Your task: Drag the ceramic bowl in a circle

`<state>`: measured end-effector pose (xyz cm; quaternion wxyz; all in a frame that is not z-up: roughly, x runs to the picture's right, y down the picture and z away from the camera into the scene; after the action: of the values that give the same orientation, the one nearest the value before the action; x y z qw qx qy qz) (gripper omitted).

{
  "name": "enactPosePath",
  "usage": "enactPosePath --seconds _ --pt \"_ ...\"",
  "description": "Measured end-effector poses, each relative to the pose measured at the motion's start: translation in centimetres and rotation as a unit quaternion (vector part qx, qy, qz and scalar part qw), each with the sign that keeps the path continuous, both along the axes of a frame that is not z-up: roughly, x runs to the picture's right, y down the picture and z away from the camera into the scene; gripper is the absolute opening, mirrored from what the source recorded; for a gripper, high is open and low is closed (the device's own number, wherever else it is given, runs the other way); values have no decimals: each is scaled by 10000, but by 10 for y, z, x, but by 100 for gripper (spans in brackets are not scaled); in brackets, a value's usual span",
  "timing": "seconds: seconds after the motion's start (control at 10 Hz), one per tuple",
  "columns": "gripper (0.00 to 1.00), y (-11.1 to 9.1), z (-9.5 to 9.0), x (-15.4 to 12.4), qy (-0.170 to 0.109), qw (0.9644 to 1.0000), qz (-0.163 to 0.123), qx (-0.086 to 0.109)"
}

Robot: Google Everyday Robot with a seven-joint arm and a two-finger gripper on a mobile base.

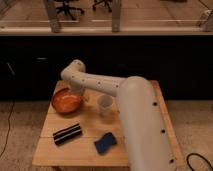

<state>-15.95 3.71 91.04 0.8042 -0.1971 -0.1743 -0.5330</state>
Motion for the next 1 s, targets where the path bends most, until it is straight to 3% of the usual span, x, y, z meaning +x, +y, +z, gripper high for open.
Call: enactPosePath --seconds 0.2,0.5,0.6,0.8,0.9,1.0 --pt "56 6 6 -7 -38 10000 -36 -58" --pt "77 1 7 -5 14 10000 53 -70" --pt "76 -2 4 2 32 9999 97 -61" --pt "59 -3 4 22 69 9998 168 -83" --pt "52 -1 6 20 40 9998 159 -108" --pt "51 0 10 16 31 9998 149 -122"
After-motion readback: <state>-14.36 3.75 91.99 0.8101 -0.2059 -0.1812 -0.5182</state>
